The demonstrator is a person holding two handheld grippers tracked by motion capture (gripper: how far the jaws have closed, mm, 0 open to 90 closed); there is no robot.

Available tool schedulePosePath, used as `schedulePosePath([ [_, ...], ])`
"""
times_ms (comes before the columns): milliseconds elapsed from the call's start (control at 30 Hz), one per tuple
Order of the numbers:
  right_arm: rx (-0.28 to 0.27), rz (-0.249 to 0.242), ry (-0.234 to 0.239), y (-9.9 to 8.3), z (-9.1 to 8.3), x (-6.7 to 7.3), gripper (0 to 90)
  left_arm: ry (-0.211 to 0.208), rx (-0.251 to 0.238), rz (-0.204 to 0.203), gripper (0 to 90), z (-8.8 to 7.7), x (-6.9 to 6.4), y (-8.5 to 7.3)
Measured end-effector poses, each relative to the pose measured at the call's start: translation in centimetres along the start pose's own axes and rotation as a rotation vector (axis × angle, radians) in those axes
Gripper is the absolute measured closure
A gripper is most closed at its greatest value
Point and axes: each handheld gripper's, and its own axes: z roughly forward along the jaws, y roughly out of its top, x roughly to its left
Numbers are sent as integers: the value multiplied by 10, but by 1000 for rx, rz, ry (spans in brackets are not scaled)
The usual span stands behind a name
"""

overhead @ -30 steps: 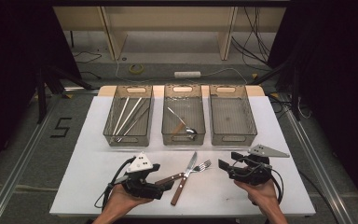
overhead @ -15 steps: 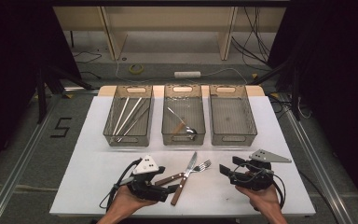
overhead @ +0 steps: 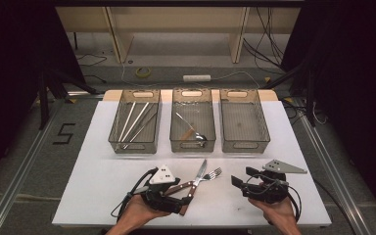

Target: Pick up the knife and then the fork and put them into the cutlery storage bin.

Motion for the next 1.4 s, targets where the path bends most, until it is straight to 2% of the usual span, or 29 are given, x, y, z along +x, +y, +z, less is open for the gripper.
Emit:
schedulePosePath([
  [133,3,-2,0,0,0,0,303,-8,14,0,302,3,0,1],
  [267,4,-1,-2,-1,0,-1,303,-20,38,-13,372,7,1,2],
  [367,6,-5,-2,-1,0,-1,304,-23,54,-6,449,12,0,3],
  [467,13,-6,-2,-1,1,-1,304,0,87,-12,542,16,-1,4],
  [533,14,-10,-3,-1,1,-1,305,-23,109,-17,608,20,-2,4],
  [700,13,-11,-8,-1,1,-1,308,-44,154,-6,749,28,-7,1],
  [833,17,-13,-5,1,3,1,308,-47,203,28,831,39,-13,-3],
  [900,19,-20,-5,1,4,2,309,-55,221,33,852,45,-14,-7],
  [967,28,-26,-3,1,5,3,309,-45,245,49,858,48,-15,-9],
  [1033,28,-30,-2,0,5,3,309,-41,256,49,865,50,-15,-9],
  [1167,25,-23,-4,0,4,1,310,-29,268,49,885,49,-10,-10],
  [1233,26,-24,-3,1,4,1,310,-25,271,37,886,48,-7,-10],
  [1267,27,-26,-4,1,5,1,310,-16,277,46,886,47,-5,-10],
  [1400,37,-31,-1,1,6,2,310,-10,273,30,887,46,0,-10],
])
